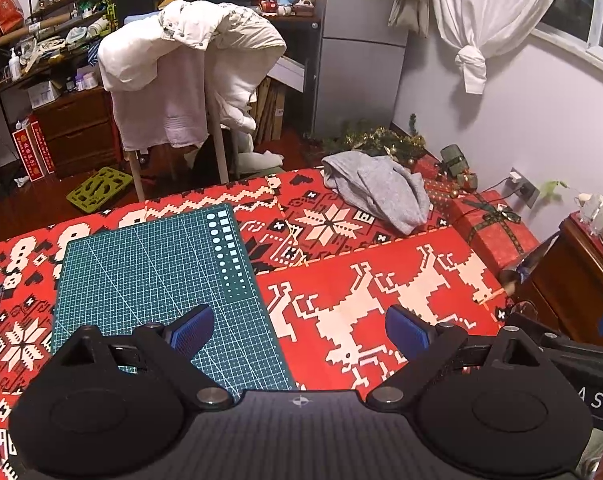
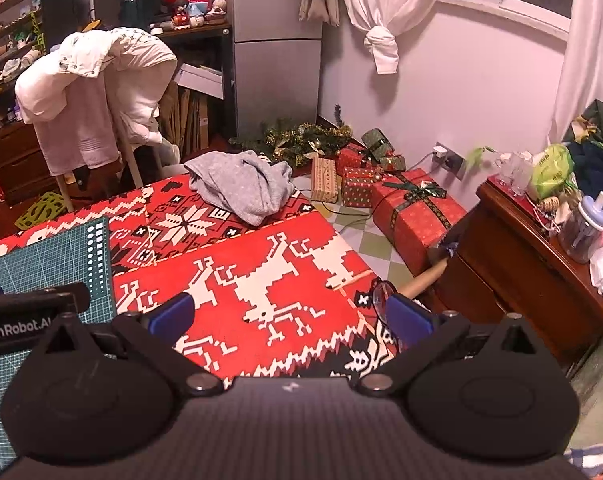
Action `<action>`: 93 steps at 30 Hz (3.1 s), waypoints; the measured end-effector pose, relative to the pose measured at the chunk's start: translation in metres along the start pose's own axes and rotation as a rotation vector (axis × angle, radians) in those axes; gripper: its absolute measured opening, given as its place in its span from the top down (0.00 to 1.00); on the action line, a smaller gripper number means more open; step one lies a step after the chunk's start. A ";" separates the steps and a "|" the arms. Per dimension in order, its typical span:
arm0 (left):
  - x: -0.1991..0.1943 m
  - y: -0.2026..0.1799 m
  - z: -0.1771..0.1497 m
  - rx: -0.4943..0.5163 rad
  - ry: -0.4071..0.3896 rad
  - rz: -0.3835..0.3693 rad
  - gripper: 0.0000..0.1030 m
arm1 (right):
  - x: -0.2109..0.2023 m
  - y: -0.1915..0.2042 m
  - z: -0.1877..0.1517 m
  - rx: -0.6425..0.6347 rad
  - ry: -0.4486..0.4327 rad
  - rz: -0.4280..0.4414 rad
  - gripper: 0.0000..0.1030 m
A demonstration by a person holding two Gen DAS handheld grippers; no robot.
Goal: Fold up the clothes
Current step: 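Reach both grippers toward the crumpled grey sweater on the blanket, then grasp the grey sweater with the right gripper while the left gripper grasps it too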
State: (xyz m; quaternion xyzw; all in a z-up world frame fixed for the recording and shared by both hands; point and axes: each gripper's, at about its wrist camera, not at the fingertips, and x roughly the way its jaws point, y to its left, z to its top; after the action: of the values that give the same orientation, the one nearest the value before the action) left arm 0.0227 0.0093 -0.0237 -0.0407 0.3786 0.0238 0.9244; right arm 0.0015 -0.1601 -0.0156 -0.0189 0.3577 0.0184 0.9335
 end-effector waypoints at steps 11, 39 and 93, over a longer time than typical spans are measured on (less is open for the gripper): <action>0.044 0.011 0.010 -0.018 -0.014 -0.043 0.05 | 0.044 0.013 0.000 -0.088 -0.090 0.022 0.00; 0.177 0.040 0.042 -0.059 0.028 -0.167 0.18 | 0.221 0.018 0.056 -0.190 -0.145 0.125 0.08; -0.026 0.190 -0.115 -0.239 0.067 -0.244 0.87 | 0.015 0.161 -0.109 -0.295 -0.002 0.654 0.84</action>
State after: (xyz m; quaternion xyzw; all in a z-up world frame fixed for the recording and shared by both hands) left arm -0.0905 0.1874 -0.0974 -0.1969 0.3960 -0.0449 0.8958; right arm -0.0682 -0.0041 -0.1105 -0.0379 0.3374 0.3674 0.8659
